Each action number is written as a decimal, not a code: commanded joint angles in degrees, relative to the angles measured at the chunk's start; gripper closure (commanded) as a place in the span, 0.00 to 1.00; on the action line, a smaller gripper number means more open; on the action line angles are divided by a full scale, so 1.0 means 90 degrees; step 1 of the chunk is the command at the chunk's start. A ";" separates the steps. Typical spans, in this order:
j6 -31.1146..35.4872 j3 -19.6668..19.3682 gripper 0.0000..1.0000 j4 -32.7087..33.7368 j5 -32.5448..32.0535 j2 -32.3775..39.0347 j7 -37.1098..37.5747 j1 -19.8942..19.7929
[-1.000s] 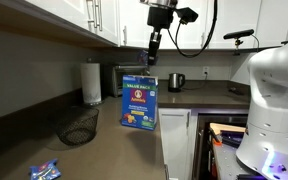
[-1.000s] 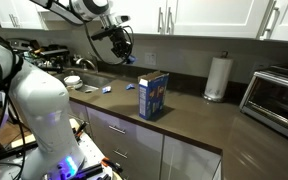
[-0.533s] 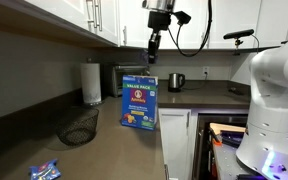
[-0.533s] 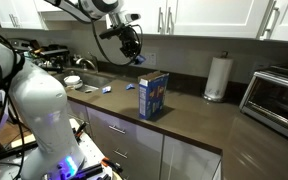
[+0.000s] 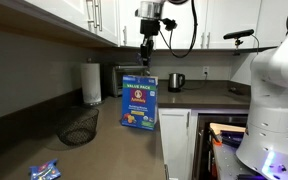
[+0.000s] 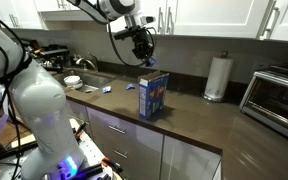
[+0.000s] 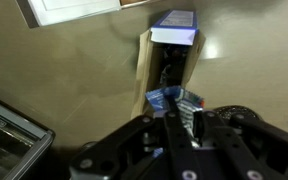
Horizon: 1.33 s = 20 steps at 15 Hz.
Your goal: Put the pack in the middle in the box
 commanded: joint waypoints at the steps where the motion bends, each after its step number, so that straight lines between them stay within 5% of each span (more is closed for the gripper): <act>1: 0.0106 -0.0058 0.92 0.0346 -0.0021 0.0595 -0.0259 -0.0003; 17: 0.0328 -0.0149 0.92 0.0357 -0.0113 0.1327 -0.0276 -0.0058; 18: 0.0318 -0.0160 0.65 0.0354 -0.0112 0.1327 -0.0275 -0.0061; 20: 0.0290 -0.0168 0.58 0.0341 -0.0124 0.1294 -0.0274 -0.0059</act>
